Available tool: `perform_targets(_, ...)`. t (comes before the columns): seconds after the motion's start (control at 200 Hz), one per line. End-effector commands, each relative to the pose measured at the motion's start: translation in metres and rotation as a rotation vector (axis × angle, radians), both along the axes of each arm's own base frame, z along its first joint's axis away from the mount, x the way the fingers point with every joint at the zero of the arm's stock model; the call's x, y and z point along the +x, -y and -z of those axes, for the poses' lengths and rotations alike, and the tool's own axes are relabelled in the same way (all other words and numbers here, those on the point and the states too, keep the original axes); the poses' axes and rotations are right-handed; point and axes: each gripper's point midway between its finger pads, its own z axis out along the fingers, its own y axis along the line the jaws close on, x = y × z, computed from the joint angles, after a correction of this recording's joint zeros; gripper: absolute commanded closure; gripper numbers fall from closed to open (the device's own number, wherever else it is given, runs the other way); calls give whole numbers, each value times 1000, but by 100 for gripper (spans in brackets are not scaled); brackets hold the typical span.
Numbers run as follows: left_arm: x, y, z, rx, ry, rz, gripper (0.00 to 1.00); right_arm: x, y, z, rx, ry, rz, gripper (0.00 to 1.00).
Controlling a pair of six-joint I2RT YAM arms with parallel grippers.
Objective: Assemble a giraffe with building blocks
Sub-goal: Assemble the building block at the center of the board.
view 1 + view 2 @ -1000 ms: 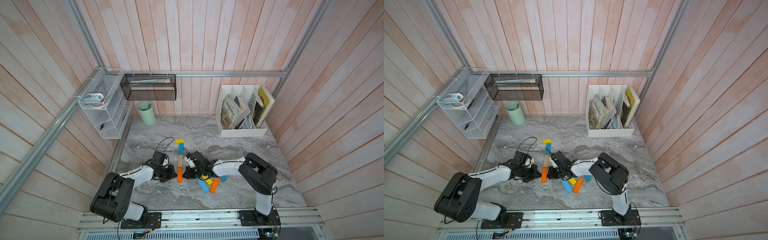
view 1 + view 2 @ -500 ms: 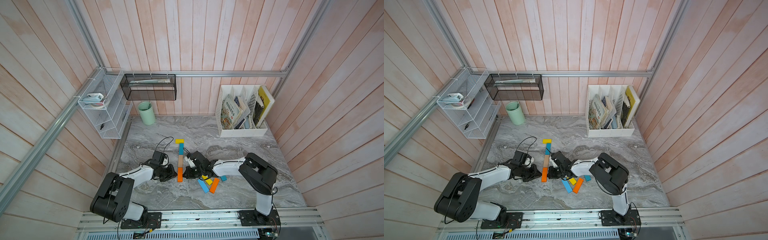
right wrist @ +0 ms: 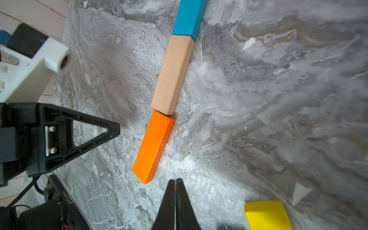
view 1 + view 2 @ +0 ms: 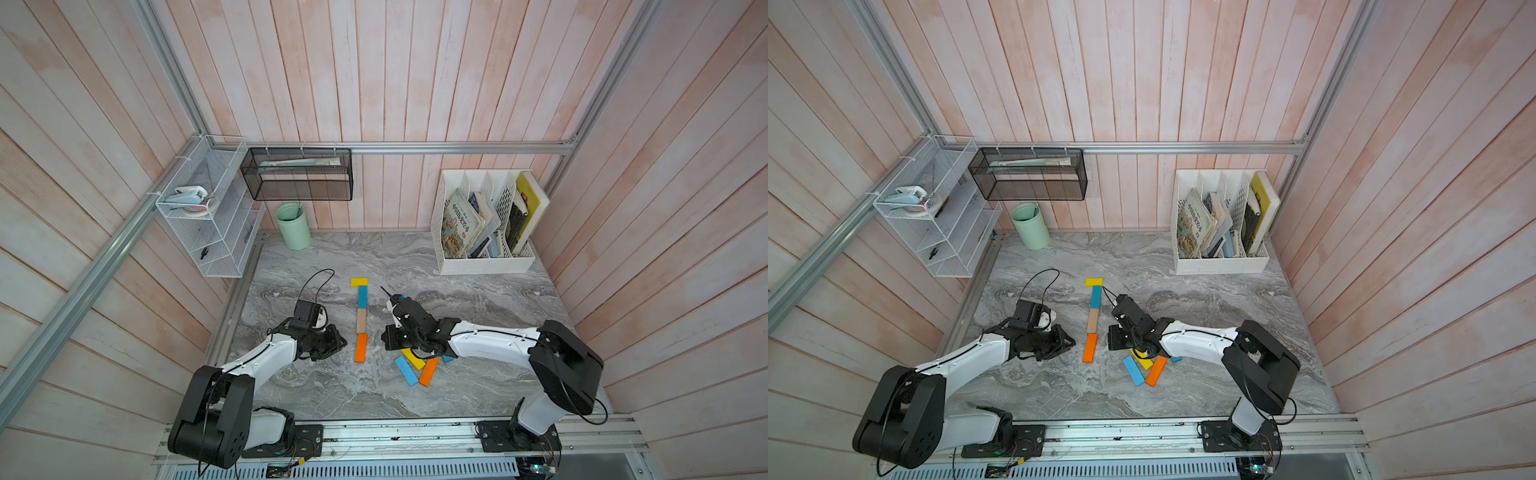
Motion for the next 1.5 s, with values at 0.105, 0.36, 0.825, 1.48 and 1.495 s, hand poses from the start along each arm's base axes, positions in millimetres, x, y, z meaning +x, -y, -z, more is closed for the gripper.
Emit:
perform_targets(0.105,-13,0,2,-34,-6,-7,85,-11,36,28,-103,-41,19,78)
perform_targets(0.36,-18,2,3,-63,8,-18,100,-7,-9,46,13,-155,-105,100)
perform_targets(0.825,-18,1,8,-47,0,-7,100,12,-36,65,85,-215,-115,100)
perform_targets(1.48,-16,1,13,-45,-10,-5,100,20,-47,68,102,-218,-127,100)
perform_targets(1.495,-16,1,13,-45,-11,-5,100,20,-46,68,102,-218,-127,100)
